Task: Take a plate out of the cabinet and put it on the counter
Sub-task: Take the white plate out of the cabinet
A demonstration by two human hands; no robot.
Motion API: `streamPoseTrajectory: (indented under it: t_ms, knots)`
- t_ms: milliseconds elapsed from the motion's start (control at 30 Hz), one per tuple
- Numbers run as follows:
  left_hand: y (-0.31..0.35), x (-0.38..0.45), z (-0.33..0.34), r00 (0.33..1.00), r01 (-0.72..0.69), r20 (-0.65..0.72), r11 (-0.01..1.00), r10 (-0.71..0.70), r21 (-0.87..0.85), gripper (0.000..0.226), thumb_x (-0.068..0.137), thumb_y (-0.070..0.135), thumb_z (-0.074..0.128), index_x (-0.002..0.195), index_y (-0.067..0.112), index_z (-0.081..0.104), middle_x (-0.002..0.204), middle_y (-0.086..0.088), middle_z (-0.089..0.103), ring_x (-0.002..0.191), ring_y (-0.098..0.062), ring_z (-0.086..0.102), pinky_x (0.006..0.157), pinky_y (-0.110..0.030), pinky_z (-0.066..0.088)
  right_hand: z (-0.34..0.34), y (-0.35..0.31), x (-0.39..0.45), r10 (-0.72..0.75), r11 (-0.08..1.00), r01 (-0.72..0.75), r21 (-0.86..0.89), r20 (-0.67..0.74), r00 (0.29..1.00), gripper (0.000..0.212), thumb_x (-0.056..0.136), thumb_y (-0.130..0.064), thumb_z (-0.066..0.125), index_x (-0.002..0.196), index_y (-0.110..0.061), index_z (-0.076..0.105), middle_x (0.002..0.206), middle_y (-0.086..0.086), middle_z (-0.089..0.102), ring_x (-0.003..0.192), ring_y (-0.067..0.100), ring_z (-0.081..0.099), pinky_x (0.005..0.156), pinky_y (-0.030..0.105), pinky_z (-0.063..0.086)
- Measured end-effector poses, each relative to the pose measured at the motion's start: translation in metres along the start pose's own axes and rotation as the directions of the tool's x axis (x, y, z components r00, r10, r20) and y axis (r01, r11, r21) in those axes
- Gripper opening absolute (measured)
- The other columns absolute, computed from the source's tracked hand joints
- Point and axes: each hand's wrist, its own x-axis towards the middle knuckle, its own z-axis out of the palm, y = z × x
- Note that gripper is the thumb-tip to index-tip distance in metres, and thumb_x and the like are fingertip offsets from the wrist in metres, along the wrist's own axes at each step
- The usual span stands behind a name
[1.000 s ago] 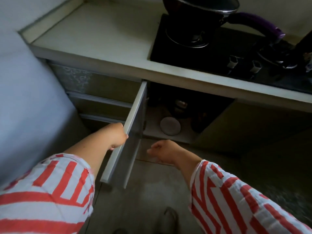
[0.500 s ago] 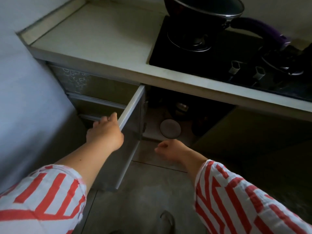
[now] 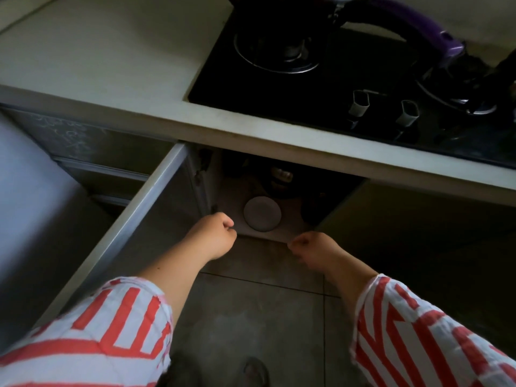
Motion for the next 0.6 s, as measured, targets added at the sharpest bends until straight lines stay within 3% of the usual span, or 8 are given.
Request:
streamPoseTrajectory:
  t_ms: [233, 333, 400, 467, 533, 600]
  knots:
    - [-0.018, 0.063, 0.016, 0.993, 0.048, 0.106, 0.998, -0.043, -0.043, 0.037, 0.088, 0.026, 0.05, 0.124, 0.021, 0.055, 0.129, -0.005, 0.057, 0.11, -0.023, 0.057, 0.088, -0.031, 0.046, 0.013, -0.008, 0.055, 0.121, 0.992, -0.118, 0.051, -0.054, 0.991, 0.029, 0.089, -0.023, 0.056, 0.112, -0.009, 0.068, 0.116, 0.015, 0.069, 0.109, 0.03, 0.062, 0.075, 0.024, 0.042]
    - [-0.028, 0.09, 0.022, 0.992, 0.063, 0.117, 0.997, -0.058, -0.044, 0.035, 0.088, 0.025, 0.05, 0.121, 0.019, 0.058, 0.131, -0.007, 0.056, 0.112, -0.025, 0.056, 0.093, -0.032, 0.045, 0.023, -0.013, 0.082, 0.112, 0.994, -0.113, -0.004, -0.083, 0.99, 0.03, 0.093, -0.022, 0.05, 0.115, -0.008, 0.065, 0.115, 0.017, 0.068, 0.107, 0.032, 0.063, 0.084, 0.032, 0.05]
    - [-0.034, 0.108, 0.03, 0.991, 0.088, 0.112, 0.993, -0.079, -0.076, 0.019, 0.088, 0.023, 0.05, 0.1, 0.019, 0.065, 0.125, -0.011, 0.06, 0.104, -0.025, 0.057, 0.091, -0.032, 0.046, 0.032, -0.013, 0.1, 0.108, 0.994, -0.108, -0.001, -0.096, 0.99, 0.031, 0.094, -0.021, 0.046, 0.114, -0.004, 0.064, 0.112, 0.02, 0.068, 0.103, 0.034, 0.064, 0.09, 0.04, 0.053]
    - [-0.038, 0.126, 0.045, 0.989, 0.114, 0.109, 0.988, -0.102, -0.108, 0.015, 0.088, 0.021, 0.05, 0.083, 0.019, 0.065, 0.118, -0.015, 0.063, 0.097, -0.027, 0.057, 0.089, -0.034, 0.048, 0.043, -0.008, 0.122, 0.116, 0.993, -0.114, 0.028, -0.104, 0.988, 0.029, 0.092, -0.021, 0.049, 0.112, -0.005, 0.065, 0.111, 0.019, 0.069, 0.103, 0.034, 0.064, 0.089, 0.038, 0.052]
    - [-0.043, 0.147, 0.064, 0.989, 0.119, 0.101, 0.986, -0.107, -0.115, 0.023, 0.088, 0.022, 0.05, 0.1, 0.012, 0.067, 0.117, -0.014, 0.064, 0.102, -0.03, 0.059, 0.088, -0.033, 0.047, 0.055, 0.001, 0.146, 0.118, 0.992, -0.111, 0.066, -0.121, 0.986, 0.028, 0.09, -0.02, 0.053, 0.111, -0.008, 0.067, 0.112, 0.015, 0.07, 0.106, 0.031, 0.065, 0.087, 0.033, 0.051]
    - [-0.05, 0.172, 0.087, 0.99, 0.111, 0.105, 0.986, -0.099, -0.124, 0.03, 0.089, 0.022, 0.049, 0.112, 0.01, 0.065, 0.12, -0.013, 0.063, 0.107, -0.03, 0.058, 0.088, -0.031, 0.046, 0.069, 0.014, 0.174, 0.069, 0.997, -0.071, -0.01, -0.12, 0.99, 0.028, 0.09, -0.02, 0.054, 0.113, -0.009, 0.066, 0.115, 0.015, 0.069, 0.108, 0.031, 0.064, 0.088, 0.032, 0.052]
